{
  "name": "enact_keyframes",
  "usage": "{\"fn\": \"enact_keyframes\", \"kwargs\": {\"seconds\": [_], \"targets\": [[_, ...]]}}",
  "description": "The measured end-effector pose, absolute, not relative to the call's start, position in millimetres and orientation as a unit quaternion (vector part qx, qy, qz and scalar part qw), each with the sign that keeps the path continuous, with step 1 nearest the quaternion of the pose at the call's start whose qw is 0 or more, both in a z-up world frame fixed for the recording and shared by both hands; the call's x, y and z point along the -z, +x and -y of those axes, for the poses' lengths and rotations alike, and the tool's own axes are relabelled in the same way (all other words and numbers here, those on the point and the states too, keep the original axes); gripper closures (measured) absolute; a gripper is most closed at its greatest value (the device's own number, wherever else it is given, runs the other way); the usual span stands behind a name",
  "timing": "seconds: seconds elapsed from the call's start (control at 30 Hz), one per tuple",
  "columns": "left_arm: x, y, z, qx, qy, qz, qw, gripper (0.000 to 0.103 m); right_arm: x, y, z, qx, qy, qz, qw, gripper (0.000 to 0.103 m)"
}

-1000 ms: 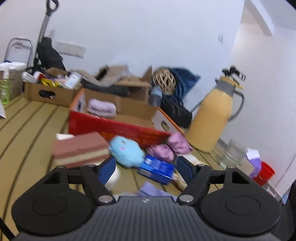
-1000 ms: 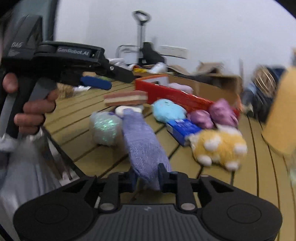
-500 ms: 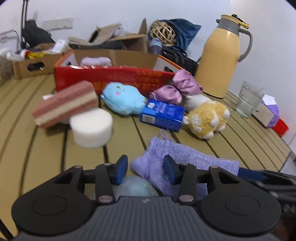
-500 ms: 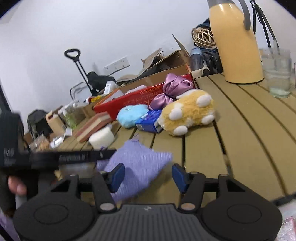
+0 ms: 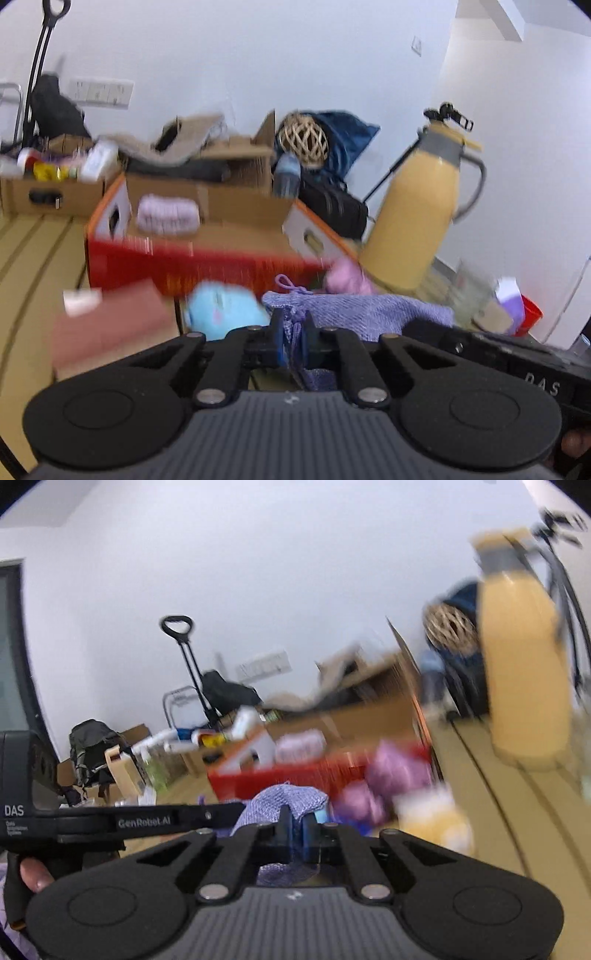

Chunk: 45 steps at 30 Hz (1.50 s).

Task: Organize soft objects
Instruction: 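Carry the purple knit cloth into the box beside the sock and release, then grasp the white round sponge with the left gripper while the right grasps the clear bag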

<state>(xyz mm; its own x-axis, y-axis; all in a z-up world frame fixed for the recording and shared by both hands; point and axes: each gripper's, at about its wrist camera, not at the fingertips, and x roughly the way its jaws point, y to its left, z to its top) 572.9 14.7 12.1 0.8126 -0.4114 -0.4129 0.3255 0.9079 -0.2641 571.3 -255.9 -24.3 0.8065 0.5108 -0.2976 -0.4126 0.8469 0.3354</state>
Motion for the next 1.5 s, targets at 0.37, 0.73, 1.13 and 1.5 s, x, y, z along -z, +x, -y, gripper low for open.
{"fn": "enact_keyframes", "kwargs": {"seconds": [0.37,0.73,1.13,1.5], "targets": [[-59.0,720.3,-62.4,0.124,-0.094,-0.231,0.960,0.096,-31.6,778.5,184.5,-0.313,0.088,-0.253,0.911,0.098],[-17.6,782.2,-109.4,0.052,-0.095,-0.267,0.958,0.059,35.1,885.2,113.1,-0.270,0.068,-0.365,0.889,0.047],[-98.0,659.6,-118.6,0.061,-0.031,-0.220,0.973,0.034,-79.4,784.5,165.9,-0.296,0.033,-0.293,0.909,0.027],[-100.6,464.5,-100.3,0.048,0.043,-0.147,0.987,0.010,-98.7,580.7,233.8,-0.331,0.001,-0.197,0.923,0.007]]}}
